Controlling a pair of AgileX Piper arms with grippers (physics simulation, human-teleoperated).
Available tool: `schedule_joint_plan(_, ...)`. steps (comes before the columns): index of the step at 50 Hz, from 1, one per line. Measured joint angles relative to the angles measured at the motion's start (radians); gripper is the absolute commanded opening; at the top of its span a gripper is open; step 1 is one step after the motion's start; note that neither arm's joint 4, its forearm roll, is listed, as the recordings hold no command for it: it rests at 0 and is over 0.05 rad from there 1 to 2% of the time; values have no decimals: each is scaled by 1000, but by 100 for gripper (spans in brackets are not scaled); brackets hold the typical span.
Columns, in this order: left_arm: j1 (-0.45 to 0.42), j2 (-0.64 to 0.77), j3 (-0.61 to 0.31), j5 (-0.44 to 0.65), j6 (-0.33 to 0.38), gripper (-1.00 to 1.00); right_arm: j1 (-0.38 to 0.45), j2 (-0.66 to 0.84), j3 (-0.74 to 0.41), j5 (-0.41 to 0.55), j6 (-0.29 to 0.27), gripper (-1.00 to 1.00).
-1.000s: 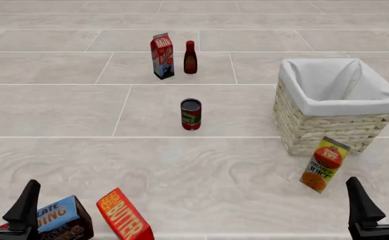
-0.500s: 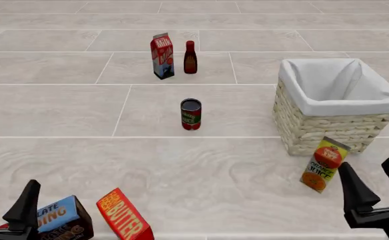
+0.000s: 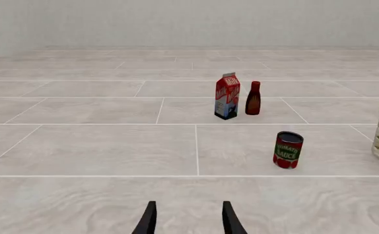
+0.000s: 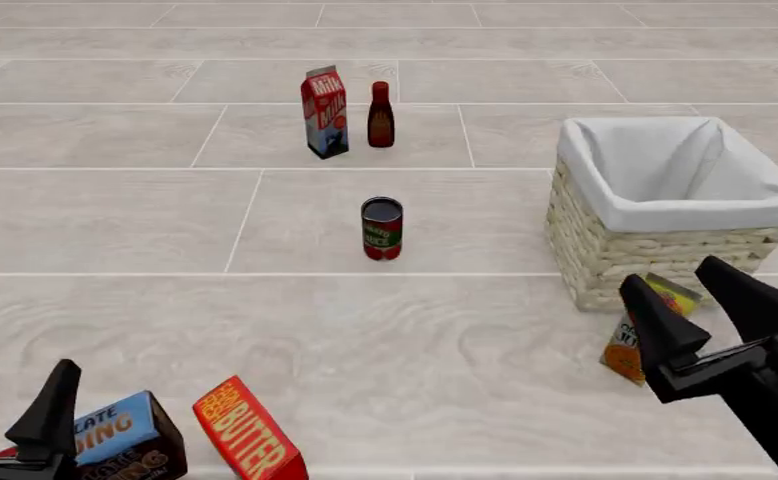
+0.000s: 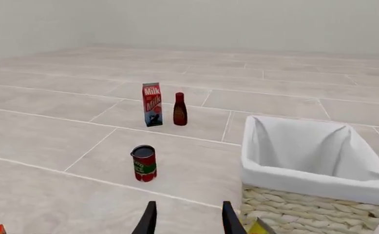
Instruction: Pick the tomato sauce and place it in the basket.
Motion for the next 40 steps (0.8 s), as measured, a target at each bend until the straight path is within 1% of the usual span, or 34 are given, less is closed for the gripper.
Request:
schedule_joint_plan(9, 0, 0, 0, 0, 0, 100, 75, 136, -40, -88, -15, 100)
schedule_joint_plan(23, 0, 0, 0, 0, 0, 100, 164, 365, -115, -204, -36, 100)
schedule_joint_plan(32, 0, 0, 0, 0, 0, 100, 186, 487, -176, -232, -39, 100)
schedule_joint_plan(36, 0, 0, 0, 0, 0, 100, 186, 549, -210, -231, -33, 100)
schedule_joint_plan(40, 0, 0, 0, 0, 0, 100, 181, 608, -242, -229, -38, 100)
